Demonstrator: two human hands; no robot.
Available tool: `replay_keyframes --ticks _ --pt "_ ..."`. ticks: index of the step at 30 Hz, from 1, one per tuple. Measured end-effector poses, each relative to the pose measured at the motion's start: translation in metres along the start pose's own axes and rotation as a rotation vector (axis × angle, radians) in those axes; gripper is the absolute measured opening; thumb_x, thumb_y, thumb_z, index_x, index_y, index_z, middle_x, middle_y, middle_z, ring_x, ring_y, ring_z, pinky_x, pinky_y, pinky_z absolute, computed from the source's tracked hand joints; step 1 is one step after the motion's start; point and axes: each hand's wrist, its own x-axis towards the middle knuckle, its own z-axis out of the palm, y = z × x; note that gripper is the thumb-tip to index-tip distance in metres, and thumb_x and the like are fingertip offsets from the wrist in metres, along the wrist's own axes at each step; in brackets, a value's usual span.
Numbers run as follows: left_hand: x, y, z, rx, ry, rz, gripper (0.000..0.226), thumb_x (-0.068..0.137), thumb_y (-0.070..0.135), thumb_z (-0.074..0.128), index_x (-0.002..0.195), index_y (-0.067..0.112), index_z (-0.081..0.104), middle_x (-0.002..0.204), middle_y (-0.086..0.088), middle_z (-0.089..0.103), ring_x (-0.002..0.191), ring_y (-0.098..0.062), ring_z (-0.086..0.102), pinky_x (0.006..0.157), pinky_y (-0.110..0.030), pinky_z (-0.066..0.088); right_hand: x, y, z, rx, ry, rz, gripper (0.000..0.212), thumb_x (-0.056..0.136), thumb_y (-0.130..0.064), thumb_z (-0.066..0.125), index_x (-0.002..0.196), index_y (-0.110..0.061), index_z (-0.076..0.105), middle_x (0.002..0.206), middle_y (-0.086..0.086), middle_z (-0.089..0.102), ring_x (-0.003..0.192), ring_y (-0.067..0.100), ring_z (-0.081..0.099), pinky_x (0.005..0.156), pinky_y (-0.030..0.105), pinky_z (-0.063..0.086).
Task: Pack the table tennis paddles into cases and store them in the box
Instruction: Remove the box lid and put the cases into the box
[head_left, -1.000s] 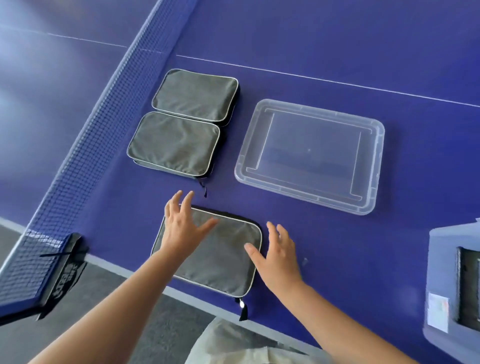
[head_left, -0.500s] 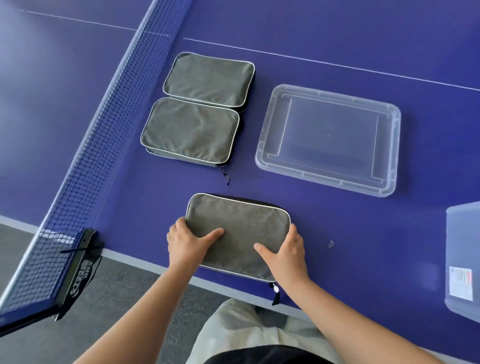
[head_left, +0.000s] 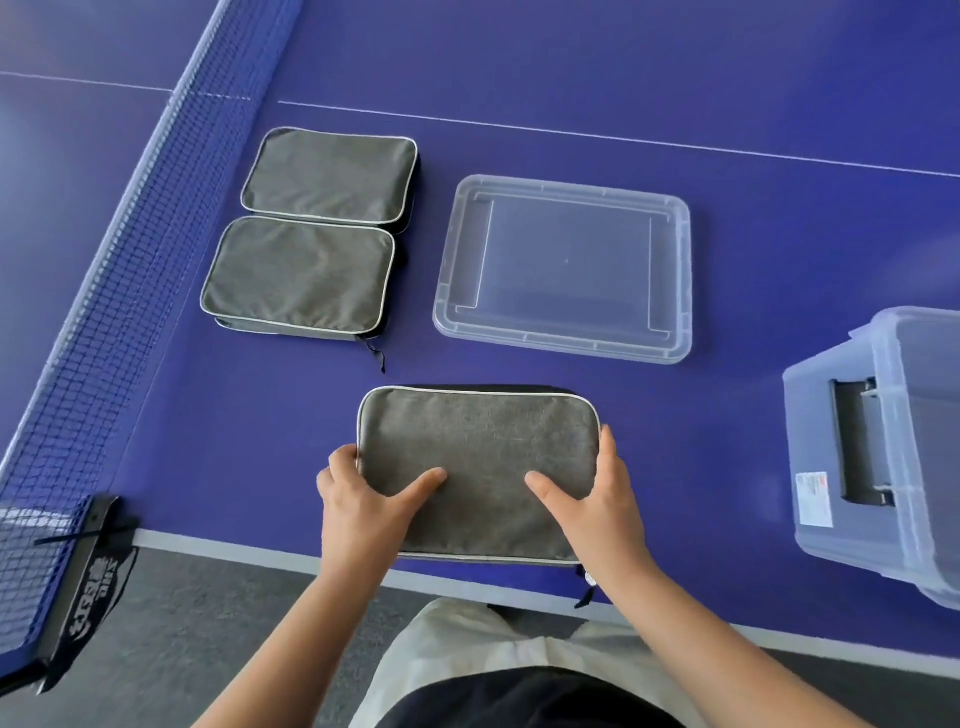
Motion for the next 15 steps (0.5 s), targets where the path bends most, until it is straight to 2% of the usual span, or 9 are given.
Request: replay_keyframes --ticks 4,7,9,11,13,15 --pt "-0.05 0.049 0.011 -0.038 0.018 0.103 0.085 0.062 0.056 0.084 0.127 0.027 0.038 0.119 0.006 0.039 0.096 -0.008 0.044 0.077 -0.029 0.039 -0.01 0.008 -0.073 0.086 0.05 0.017 0.103 0.067 -0.065 0.075 0.151 -0.035 0.023 0.142 -0.012 0.048 0.126 0.01 0.049 0.103 0.034 0.044" --pt "-0.089 0.089 0.029 -0.079 0.044 0.17 0.079 0.061 0.056 0.084 0.121 0.031 0.039 0.116 0.01 0.044 0.099 -0.008 0.049 0.077 -0.031 0.041 -0.015 0.02 -0.133 0.119 0.067 -0.018 0.101 0.062 -0.073 0.073 0.146 -0.038 0.03 0.133 -0.019 0.053 0.118 0.006 0.055 0.098 0.035 0.049" --pt "-0.116 0.115 0.049 -0.104 0.046 0.183 0.074 0.06 0.059 0.084 0.115 0.036 0.039 0.113 0.014 0.049 0.097 -0.005 0.054 0.075 -0.033 0.046 -0.016 0.031 -0.175 0.134 0.076 -0.055 0.101 0.06 -0.077 0.071 0.145 -0.041 0.031 0.131 -0.019 0.055 0.116 0.005 0.057 0.096 0.038 0.052" --pt "-0.143 0.141 0.072 -0.123 0.045 0.176 0.072 0.06 0.061 0.083 0.11 0.039 0.037 0.109 0.018 0.052 0.094 0.001 0.055 0.072 -0.033 0.047 -0.016 0.04 -0.22 0.132 0.074 -0.077 0.096 0.065 -0.071 0.072 0.146 -0.043 0.029 0.128 -0.021 0.056 0.113 0.002 0.057 0.094 0.034 0.052" --pt "-0.17 0.166 0.099 -0.138 0.039 0.18 0.072 0.059 0.061 0.083 0.11 0.04 0.036 0.107 0.019 0.053 0.093 0.003 0.055 0.069 -0.029 0.046 -0.01 0.054 -0.266 0.125 0.077 -0.089 0.092 0.066 -0.068 0.072 0.145 -0.046 0.03 0.124 -0.023 0.058 0.11 0.0 0.058 0.09 0.031 0.053" --pt "-0.193 0.188 0.128 -0.146 0.019 0.19 0.074 0.059 0.06 0.083 0.112 0.039 0.034 0.106 0.019 0.052 0.093 0.003 0.054 0.065 -0.022 0.043 -0.002 0.071 -0.307 0.105 0.074 -0.096 0.094 0.063 -0.074 0.07 0.144 -0.046 0.031 0.124 -0.021 0.059 0.11 0.002 0.059 0.092 0.034 0.053"
